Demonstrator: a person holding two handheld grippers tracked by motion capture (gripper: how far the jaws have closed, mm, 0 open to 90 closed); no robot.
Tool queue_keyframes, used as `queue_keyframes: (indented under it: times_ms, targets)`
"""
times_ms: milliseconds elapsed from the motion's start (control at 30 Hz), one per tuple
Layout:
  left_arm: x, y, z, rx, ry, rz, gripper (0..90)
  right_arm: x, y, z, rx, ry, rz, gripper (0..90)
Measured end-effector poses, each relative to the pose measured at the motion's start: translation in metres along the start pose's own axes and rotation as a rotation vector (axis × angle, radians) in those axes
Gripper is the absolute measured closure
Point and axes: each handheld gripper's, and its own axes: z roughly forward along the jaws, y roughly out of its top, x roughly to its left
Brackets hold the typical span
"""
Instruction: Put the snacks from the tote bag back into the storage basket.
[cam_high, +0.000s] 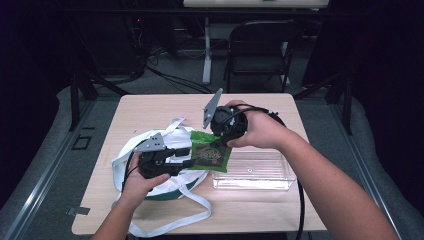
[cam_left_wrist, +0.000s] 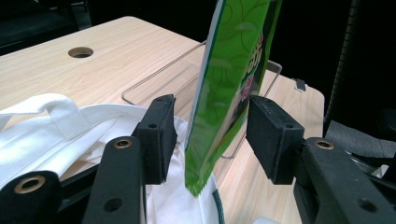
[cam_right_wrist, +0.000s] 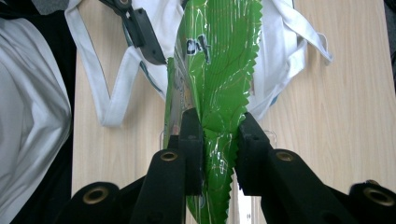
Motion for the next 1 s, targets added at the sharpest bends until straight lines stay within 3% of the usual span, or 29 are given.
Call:
queue_keyframes:
  times_ms: [1000]
  targets:
    - [0.004,-0.002,-0.002,-0.004,0.013,-0.011,52.4,-0.029,-0.041,-0.018,0.089,-0.105,0.074,75.3]
